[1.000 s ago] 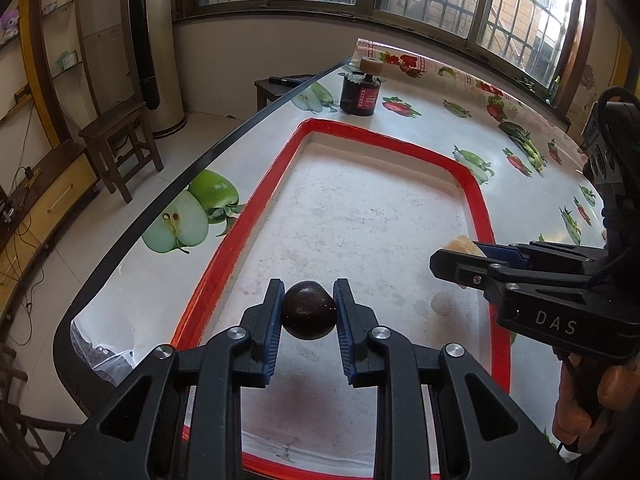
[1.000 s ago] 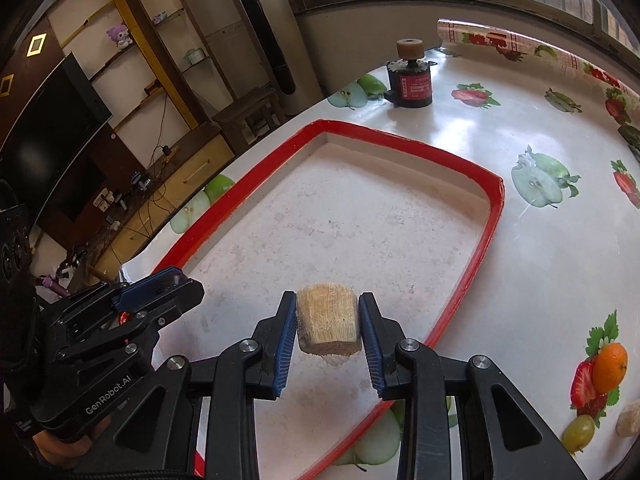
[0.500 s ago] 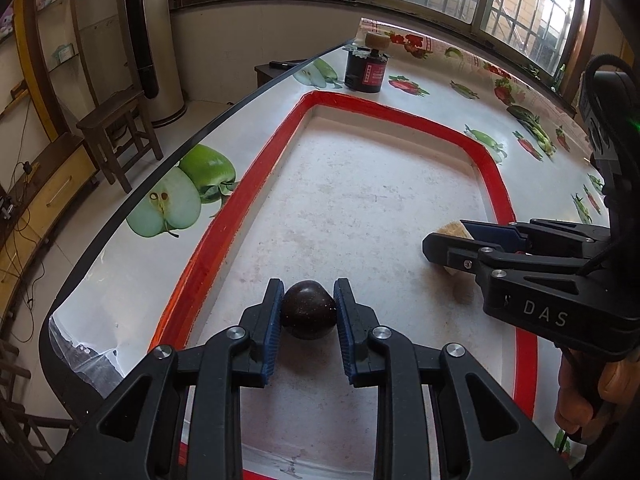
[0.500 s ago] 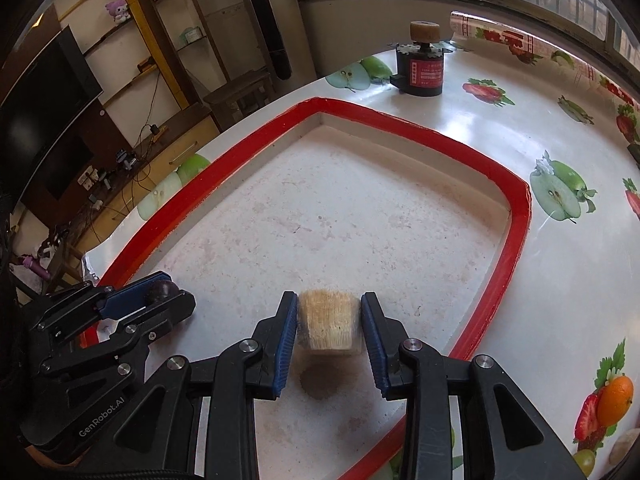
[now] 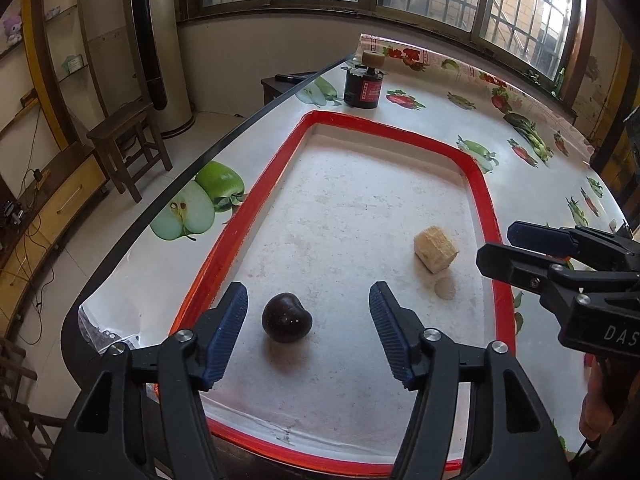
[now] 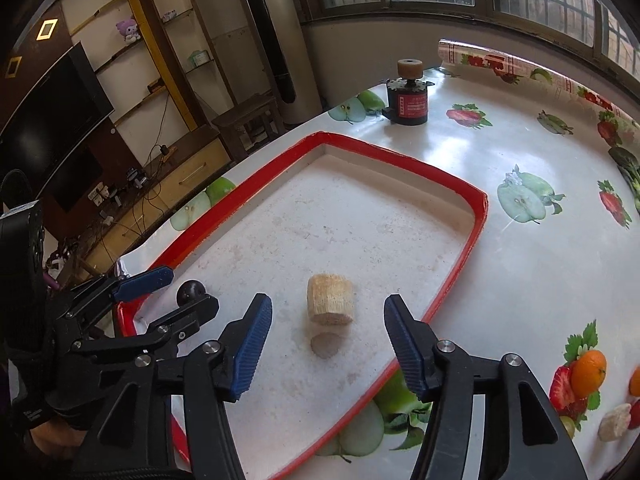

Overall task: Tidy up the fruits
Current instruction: 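Open both tools to drop the plum and cork into the tray, then grasp a beige cork with the left tool while the right tool grasps another cork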

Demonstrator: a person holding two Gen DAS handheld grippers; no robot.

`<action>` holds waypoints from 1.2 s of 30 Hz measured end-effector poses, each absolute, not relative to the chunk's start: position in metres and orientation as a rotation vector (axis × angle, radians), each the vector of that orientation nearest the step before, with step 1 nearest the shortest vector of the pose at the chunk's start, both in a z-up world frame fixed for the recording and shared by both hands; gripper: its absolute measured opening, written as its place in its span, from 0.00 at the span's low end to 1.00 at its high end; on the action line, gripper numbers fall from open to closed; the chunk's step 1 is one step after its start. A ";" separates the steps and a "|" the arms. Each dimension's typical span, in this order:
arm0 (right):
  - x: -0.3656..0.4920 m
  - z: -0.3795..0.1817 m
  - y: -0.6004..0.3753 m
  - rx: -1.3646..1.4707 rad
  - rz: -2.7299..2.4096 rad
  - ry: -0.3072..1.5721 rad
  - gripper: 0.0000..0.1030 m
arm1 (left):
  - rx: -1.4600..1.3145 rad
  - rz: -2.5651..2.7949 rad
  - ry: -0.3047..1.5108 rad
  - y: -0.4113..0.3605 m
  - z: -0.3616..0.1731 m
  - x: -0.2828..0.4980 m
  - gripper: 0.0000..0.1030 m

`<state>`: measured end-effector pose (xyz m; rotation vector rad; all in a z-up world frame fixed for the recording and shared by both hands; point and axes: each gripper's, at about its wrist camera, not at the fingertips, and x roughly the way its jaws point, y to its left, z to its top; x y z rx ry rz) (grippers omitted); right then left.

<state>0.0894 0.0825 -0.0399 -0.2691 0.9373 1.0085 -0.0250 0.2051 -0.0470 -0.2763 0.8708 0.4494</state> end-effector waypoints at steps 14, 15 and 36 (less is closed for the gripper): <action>0.069 -0.022 -0.013 -0.196 0.944 0.907 0.64 | -0.261 0.408 0.853 0.172 -0.030 -0.029 0.61; 0.068 -0.021 -0.021 -0.190 0.934 0.903 0.64 | -0.257 0.400 0.852 0.168 -0.028 -0.028 0.61; 0.067 -0.024 -0.171 -0.050 0.707 0.913 0.65 | -0.170 0.204 0.874 0.073 -0.021 -0.001 0.61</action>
